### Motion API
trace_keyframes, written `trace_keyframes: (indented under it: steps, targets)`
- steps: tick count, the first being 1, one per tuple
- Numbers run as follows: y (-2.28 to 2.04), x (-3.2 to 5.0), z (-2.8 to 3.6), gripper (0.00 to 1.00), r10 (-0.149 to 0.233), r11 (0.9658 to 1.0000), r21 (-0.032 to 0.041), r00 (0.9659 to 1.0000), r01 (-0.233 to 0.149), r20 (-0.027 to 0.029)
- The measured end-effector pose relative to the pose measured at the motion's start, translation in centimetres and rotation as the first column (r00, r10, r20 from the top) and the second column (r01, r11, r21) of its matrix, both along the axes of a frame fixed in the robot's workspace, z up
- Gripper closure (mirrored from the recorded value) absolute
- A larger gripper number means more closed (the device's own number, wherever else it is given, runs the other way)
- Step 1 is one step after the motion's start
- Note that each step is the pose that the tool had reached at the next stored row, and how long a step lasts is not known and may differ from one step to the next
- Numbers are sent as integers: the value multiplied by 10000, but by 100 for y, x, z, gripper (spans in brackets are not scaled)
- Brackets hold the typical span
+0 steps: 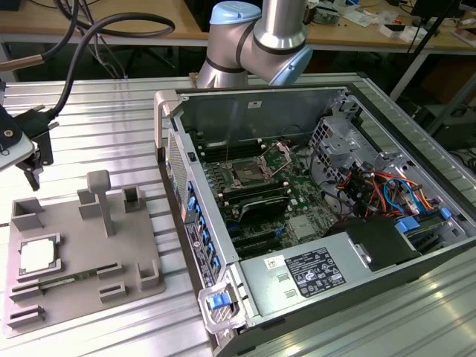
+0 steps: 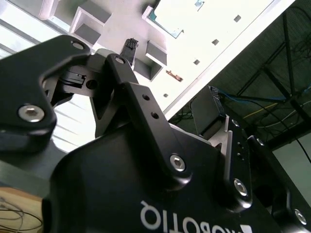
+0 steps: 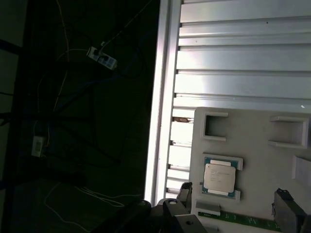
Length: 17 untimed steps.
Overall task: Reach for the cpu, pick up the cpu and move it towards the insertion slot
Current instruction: 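Pick up the cpu and move it towards the insertion slot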
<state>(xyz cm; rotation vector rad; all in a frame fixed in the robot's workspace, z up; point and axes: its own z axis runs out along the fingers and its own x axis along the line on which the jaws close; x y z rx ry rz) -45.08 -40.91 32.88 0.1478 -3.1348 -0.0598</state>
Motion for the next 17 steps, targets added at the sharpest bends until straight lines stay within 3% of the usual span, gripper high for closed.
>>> trace_keyframes:
  steps: [17]
  targets:
    - [0, 0, -66, 28, 0, 10000, 1, 10000, 0, 1]
